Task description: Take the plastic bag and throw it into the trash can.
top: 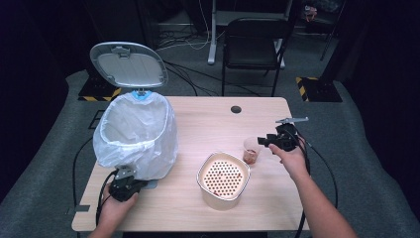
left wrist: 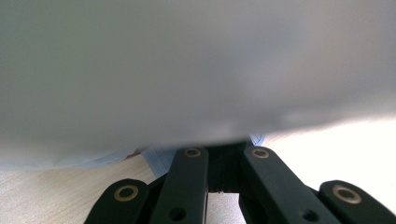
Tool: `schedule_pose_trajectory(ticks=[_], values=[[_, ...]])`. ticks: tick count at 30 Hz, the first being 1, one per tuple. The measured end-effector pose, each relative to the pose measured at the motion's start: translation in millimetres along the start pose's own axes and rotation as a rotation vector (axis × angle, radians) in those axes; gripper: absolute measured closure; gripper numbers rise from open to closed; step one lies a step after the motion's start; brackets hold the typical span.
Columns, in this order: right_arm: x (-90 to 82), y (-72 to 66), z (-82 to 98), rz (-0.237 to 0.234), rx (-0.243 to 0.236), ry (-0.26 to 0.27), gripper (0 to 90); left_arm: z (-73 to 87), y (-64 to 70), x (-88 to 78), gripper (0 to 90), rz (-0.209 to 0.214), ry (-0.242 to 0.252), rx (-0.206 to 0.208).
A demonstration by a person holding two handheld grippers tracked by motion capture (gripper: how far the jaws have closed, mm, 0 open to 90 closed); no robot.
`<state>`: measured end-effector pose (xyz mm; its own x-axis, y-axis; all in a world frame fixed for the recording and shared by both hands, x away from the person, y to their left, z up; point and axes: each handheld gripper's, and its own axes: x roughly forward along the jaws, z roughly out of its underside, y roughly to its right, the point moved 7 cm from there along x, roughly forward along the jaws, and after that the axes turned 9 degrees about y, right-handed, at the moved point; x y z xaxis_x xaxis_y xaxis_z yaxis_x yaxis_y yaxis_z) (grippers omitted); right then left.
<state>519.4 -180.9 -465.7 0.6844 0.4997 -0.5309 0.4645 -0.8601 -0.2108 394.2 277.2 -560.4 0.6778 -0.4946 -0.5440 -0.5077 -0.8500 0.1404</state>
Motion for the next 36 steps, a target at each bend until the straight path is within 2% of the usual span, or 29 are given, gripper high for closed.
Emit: schedule_pose_trajectory(ticks=[6,14,18,22,29,36], values=[[-15.0,-5.1,6.2,-0.034,-0.029,0.048,36.2,0.1,-0.2,-0.1,90.0,-0.001,-0.001,-0.002],[-25.4,-8.3,31.1,-0.024,-0.054,0.075,20.3,0.1,-0.3,-0.5,90.0,-0.003,-0.007,-0.001],[-17.6,-12.2,44.4,-0.042,-0.077,0.07,18.3,0.0,-0.3,-0.3,90.0,-0.003,-0.005,-0.002],[-8.8,-17.3,51.3,-0.05,-0.079,0.082,17.2,0.0,-0.1,-0.1,90.0,0.0,-0.002,-0.002],[6.6,-21.8,57.7,-0.041,-0.081,0.073,15.2,0.0,-0.6,-0.3,90.0,-0.001,-0.004,-0.002],[24.7,-22.8,57.8,-0.027,-0.082,0.092,15.9,0.0,-0.6,-0.3,90.0,-0.003,-0.005,-0.002]])
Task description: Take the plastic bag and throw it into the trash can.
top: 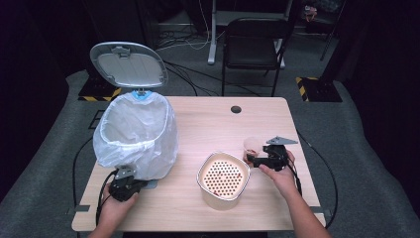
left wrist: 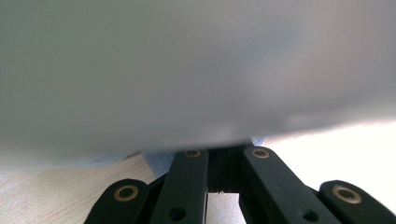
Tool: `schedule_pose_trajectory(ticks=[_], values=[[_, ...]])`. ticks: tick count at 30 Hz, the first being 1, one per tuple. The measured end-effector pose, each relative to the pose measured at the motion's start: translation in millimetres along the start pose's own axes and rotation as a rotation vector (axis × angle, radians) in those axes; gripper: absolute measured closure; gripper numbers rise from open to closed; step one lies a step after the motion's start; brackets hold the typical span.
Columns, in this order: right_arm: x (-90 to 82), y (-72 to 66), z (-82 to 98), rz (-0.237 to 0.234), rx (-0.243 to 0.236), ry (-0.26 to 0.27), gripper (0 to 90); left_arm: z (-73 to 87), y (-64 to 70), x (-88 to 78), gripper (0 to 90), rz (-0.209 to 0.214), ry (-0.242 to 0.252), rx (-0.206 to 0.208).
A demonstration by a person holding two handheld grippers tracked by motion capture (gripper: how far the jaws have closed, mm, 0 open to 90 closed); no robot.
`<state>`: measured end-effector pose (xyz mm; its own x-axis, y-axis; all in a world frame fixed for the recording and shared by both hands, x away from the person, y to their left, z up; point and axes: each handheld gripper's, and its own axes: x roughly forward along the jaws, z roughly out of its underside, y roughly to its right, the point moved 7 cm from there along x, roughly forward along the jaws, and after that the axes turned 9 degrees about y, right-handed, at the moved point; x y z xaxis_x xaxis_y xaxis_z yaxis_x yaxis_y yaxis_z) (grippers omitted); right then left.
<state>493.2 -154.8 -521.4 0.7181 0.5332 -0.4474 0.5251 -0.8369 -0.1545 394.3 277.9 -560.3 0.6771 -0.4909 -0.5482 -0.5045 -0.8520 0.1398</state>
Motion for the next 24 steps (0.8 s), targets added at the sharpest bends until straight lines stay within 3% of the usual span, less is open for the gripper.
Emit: schedule_pose_trajectory(ticks=[16,24], values=[[20.3,-1.3,4.1,-0.004,-0.001,-0.013,22.6,0.0,-0.1,0.0,90.0,0.0,-0.001,0.001],[20.3,-0.9,-0.4,0.002,-0.021,0.021,29.8,0.0,0.3,0.0,90.0,0.002,0.0,0.0]])
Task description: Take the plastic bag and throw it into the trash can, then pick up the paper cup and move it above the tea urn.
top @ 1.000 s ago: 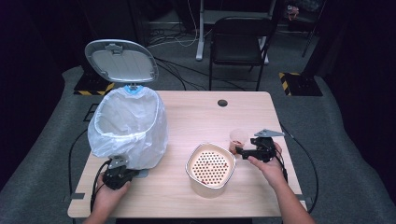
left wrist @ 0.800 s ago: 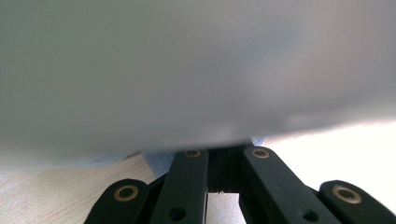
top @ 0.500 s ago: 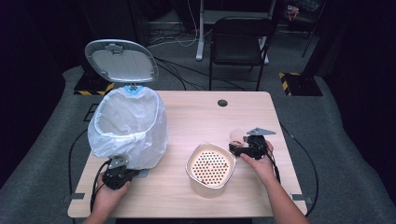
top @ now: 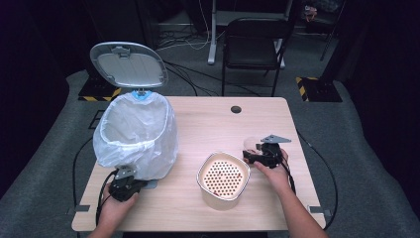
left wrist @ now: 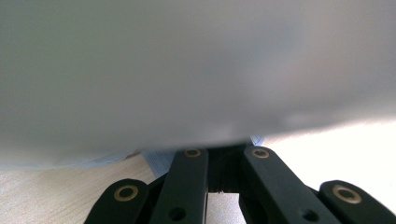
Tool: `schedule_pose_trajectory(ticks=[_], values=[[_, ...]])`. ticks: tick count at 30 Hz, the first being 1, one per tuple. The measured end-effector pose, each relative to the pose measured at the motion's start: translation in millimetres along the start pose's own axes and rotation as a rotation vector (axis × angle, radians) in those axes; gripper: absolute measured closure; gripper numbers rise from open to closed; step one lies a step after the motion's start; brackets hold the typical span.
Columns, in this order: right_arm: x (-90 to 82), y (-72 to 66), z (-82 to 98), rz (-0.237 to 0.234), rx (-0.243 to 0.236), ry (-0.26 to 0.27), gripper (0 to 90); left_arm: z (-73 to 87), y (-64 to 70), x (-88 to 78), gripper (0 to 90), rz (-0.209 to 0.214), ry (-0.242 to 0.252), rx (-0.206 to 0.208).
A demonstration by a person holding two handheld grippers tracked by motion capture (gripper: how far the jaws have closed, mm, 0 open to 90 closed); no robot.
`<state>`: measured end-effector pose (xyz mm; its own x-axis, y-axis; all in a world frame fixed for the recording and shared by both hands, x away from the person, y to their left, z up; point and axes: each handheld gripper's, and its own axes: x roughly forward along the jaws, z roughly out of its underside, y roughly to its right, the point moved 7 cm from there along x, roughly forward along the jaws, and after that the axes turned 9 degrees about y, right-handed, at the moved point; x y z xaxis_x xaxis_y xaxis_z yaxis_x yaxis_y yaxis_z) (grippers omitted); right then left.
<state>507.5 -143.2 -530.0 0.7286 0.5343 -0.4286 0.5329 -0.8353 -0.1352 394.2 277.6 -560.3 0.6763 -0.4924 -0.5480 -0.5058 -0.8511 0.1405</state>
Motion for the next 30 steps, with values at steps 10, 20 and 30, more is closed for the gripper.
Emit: schedule_pose_trajectory(ticks=[10,20,30], values=[[-8.5,-5.8,-5.8,-0.016,-0.023,0.003,36.5,0.0,0.0,0.1,90.0,0.003,0.0,0.003],[-24.9,-13.7,-27.6,-0.035,-0.065,0.036,37.3,0.0,0.1,0.1,90.0,0.003,0.002,0.003],[-46.6,-17.3,-53.5,-0.031,-0.094,0.071,37.8,-0.1,-0.1,0.1,90.0,0.0,-0.001,0.002]])
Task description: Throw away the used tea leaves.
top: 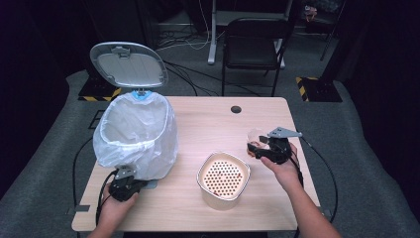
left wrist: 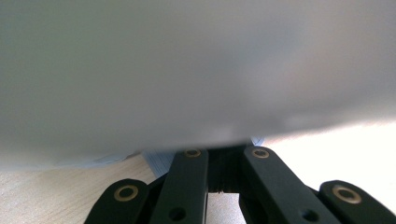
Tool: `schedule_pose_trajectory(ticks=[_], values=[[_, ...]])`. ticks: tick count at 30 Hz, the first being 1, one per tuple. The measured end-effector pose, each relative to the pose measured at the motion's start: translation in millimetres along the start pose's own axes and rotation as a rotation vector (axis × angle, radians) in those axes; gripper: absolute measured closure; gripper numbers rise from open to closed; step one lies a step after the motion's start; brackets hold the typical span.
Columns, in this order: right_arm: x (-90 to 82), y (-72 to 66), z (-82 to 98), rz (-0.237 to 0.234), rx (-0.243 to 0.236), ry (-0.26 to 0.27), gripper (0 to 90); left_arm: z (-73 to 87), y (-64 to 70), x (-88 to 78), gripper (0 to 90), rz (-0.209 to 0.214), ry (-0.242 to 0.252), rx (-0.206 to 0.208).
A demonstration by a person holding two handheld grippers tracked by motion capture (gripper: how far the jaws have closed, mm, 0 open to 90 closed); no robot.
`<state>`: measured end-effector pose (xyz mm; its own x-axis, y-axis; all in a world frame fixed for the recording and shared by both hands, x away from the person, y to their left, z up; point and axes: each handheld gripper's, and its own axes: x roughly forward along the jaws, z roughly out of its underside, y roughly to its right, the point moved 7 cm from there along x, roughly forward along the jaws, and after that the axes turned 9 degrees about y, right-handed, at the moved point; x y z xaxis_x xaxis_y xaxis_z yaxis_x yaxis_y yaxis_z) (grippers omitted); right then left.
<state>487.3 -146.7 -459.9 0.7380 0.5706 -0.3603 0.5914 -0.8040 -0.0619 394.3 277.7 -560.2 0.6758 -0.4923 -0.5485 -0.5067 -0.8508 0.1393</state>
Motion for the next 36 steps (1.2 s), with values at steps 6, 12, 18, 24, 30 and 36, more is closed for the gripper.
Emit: schedule_pose_trajectory(ticks=[6,12,18,24,30,36], values=[[-11.7,-4.0,-19.9,-0.005,-0.011,0.034,38.0,0.1,0.1,0.0,90.0,0.002,0.0,0.001],[-18.0,-14.5,-37.3,-0.022,-0.047,0.053,38.3,0.1,0.0,0.0,90.0,0.002,0.001,0.003],[-22.0,-29.1,-52.8,-0.063,-0.058,0.062,38.5,-0.1,0.5,0.3,90.0,0.004,0.003,0.003],[-23.8,-41.7,-63.8,-0.086,-0.096,0.058,39.7,0.0,0.4,0.2,90.0,0.006,0.004,0.002],[-28.0,-57.2,-70.9,-0.104,-0.159,0.057,41.1,0.0,0.3,0.1,90.0,0.005,0.002,0.003],[-31.6,-72.1,-75.4,-0.119,-0.21,0.064,42.1,0.1,0.1,-0.3,90.0,0.002,-0.003,0.003]])
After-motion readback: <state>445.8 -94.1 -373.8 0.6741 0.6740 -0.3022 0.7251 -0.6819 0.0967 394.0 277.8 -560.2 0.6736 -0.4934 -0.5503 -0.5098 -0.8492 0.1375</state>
